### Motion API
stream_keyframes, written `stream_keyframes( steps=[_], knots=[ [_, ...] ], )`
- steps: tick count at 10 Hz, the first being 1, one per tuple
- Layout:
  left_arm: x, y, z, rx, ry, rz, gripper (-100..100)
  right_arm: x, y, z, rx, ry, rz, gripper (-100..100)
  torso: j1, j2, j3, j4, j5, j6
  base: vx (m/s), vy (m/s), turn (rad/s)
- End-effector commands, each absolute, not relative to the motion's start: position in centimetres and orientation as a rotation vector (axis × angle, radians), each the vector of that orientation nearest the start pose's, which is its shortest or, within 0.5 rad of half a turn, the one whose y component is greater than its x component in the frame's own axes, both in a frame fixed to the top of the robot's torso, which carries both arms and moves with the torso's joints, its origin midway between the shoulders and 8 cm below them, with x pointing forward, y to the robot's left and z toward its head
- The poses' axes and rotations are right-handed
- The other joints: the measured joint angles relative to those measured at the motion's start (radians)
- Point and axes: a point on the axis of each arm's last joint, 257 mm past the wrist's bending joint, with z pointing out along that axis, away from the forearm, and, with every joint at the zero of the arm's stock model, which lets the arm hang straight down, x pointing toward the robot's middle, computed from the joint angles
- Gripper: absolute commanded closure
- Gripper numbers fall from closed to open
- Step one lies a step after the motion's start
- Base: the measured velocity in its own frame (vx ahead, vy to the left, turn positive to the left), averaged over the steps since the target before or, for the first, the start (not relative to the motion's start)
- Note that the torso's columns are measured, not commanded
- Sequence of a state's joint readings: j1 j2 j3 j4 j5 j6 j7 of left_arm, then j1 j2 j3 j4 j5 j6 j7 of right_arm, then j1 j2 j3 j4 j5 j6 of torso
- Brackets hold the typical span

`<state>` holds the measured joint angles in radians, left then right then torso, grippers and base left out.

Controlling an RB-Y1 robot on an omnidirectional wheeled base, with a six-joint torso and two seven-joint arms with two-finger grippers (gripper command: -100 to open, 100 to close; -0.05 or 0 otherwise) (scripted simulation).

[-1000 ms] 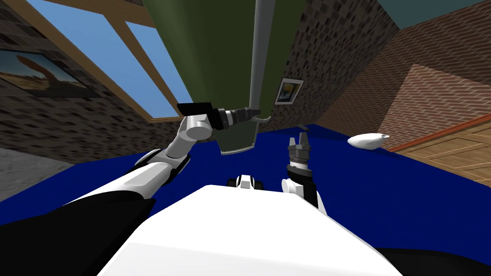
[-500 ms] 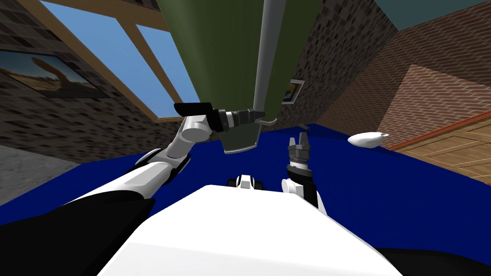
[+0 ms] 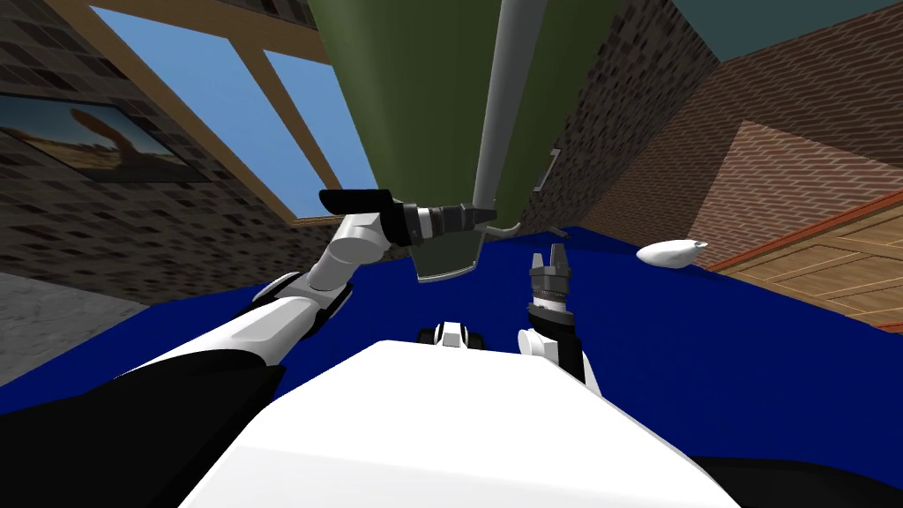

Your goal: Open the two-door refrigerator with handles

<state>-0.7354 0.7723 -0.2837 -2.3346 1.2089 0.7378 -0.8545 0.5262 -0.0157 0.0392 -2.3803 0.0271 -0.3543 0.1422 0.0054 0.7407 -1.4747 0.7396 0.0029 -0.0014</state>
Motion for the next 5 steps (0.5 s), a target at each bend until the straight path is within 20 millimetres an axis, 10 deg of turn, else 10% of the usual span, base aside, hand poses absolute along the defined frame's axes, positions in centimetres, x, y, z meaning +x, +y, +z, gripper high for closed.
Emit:
stream_keyframes(
  steps=[1,5],
  knots=[
    [35.3,-4.6,13.5,0.595,1.632,-1.304,-100,34.8,-26.5,3.2,0.632,0.724,1.167,0,-0.002,-0.001,-0.001,0.000,-0.001,0.000,-0.033,0.075,-0.006],
    [34.8,-4.2,16.2,0.600,1.634,-1.305,-100,34.8,-26.5,3.2,0.632,0.724,1.167,0,-0.008,-0.005,-0.003,-0.002,-0.004,0.002,0.023,-0.046,0.012]
  ],
)
